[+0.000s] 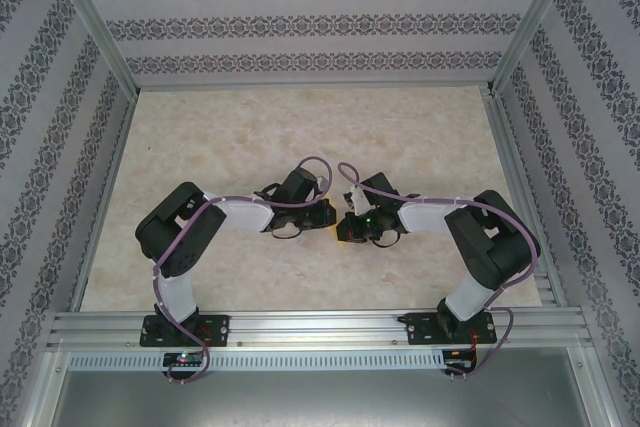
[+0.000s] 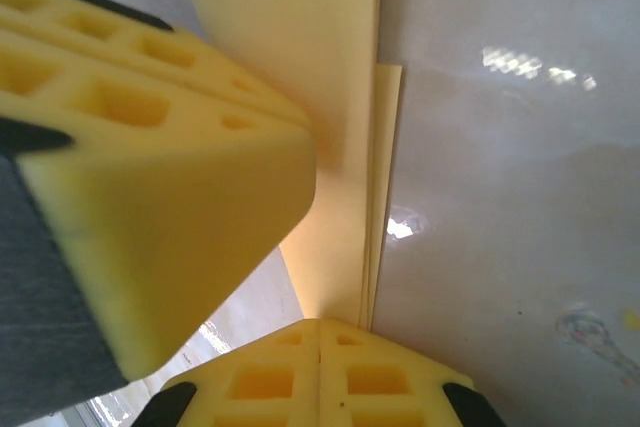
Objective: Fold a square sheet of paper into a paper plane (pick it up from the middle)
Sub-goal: Fold the wing for the fifth time at the center of the table.
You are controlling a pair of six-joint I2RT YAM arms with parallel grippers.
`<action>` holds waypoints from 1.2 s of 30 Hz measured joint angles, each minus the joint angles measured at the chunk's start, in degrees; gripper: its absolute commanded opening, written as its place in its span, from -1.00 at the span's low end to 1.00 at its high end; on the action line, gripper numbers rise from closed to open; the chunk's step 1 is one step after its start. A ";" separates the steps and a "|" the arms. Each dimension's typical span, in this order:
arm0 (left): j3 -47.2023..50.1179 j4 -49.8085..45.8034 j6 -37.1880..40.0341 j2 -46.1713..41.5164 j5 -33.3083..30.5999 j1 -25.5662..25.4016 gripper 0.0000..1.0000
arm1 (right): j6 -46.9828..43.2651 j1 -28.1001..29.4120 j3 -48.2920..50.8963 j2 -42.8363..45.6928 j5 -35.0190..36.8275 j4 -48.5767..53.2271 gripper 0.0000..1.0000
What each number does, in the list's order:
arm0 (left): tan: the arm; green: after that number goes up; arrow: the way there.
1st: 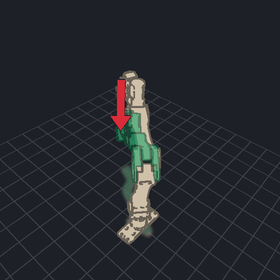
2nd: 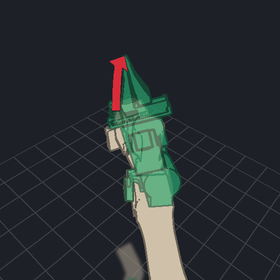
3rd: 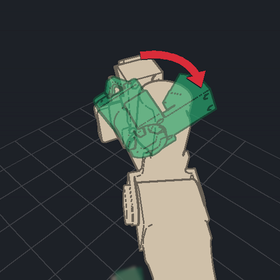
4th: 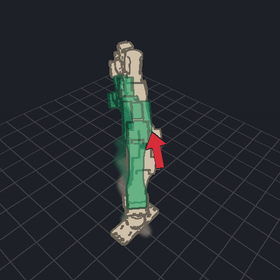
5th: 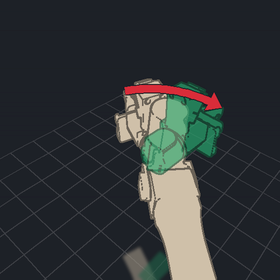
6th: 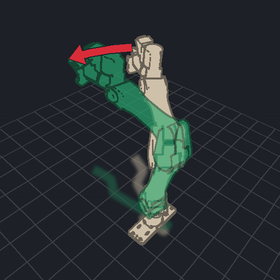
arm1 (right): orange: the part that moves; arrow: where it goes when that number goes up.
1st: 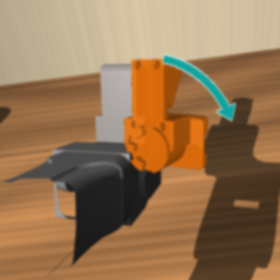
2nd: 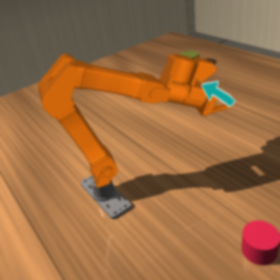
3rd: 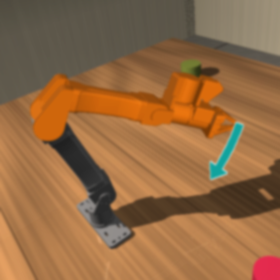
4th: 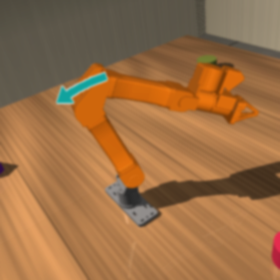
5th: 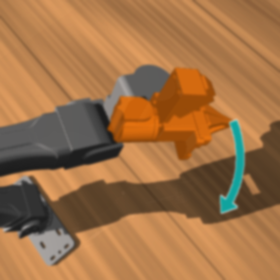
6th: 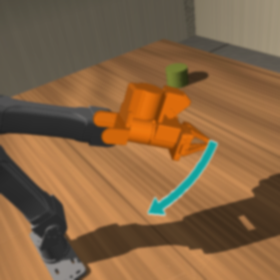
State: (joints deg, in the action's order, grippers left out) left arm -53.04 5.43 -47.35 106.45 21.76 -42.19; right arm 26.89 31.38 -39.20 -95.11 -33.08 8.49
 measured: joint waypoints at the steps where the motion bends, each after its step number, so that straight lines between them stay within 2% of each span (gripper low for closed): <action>1: -0.20 -0.46 0.02 0.00 -0.57 0.02 -0.78 | 0.00 0.00 0.00 0.00 0.00 0.02 -0.91; 7: -0.90 -4.98 0.42 0.00 -3.76 0.31 -0.78 | 0.00 0.00 0.00 0.00 0.02 0.09 -0.91; 13: -1.64 -7.17 1.49 0.07 -4.11 2.19 -0.79 | 0.00 0.00 0.00 0.00 0.02 0.09 -0.91; 26: -5.42 -9.40 6.95 3.82 5.38 10.80 -0.79 | 0.00 0.00 -0.02 -0.07 0.59 -0.59 -0.92; 36: -6.84 -9.40 10.34 4.81 5.40 19.10 -0.78 | 0.00 0.00 -0.02 -0.07 0.59 -0.59 -0.91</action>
State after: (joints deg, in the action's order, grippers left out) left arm -59.88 -3.97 -37.01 111.26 27.16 -23.09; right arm 26.89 31.38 -39.22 -95.18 -32.49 7.90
